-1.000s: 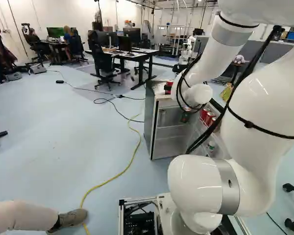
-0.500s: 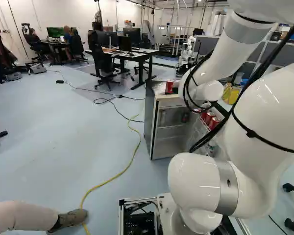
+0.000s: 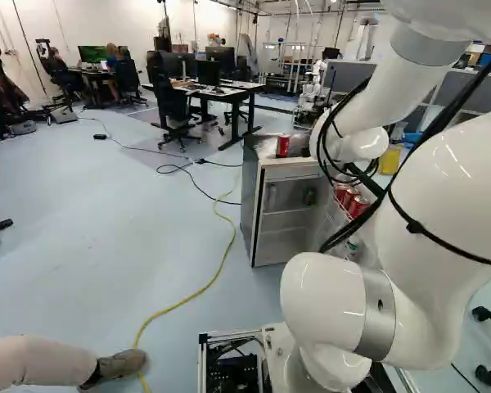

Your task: Grab a drink from the fridge

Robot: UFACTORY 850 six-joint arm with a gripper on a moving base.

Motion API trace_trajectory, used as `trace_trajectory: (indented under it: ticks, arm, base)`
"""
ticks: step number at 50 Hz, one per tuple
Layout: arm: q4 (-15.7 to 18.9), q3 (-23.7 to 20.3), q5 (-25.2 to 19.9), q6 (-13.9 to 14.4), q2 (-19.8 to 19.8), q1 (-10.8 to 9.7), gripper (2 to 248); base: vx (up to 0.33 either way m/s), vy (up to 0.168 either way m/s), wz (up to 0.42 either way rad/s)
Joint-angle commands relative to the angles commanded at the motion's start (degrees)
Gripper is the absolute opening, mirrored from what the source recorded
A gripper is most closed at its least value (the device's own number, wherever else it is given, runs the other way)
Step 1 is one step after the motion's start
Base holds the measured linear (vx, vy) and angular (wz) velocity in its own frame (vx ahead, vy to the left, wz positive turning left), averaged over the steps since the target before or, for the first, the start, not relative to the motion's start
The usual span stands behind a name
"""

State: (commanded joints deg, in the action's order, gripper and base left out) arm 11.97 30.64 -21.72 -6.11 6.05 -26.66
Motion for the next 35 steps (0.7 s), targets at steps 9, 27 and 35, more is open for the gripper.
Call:
trace_trajectory:
  ticks: [9,27,35]
  arm:
    - [-0.1,1.1,3.5,0.0,0.2,-1.6,247]
    - [-2.5,3.5,10.4,0.0,0.3,-4.8,247]
    - [-4.7,4.7,13.5,0.0,0.3,-6.2,247]
  base:
    - [0.000,0.000,0.000]
    - [0.000,0.000,0.000]
    - [0.000,0.000,0.000]
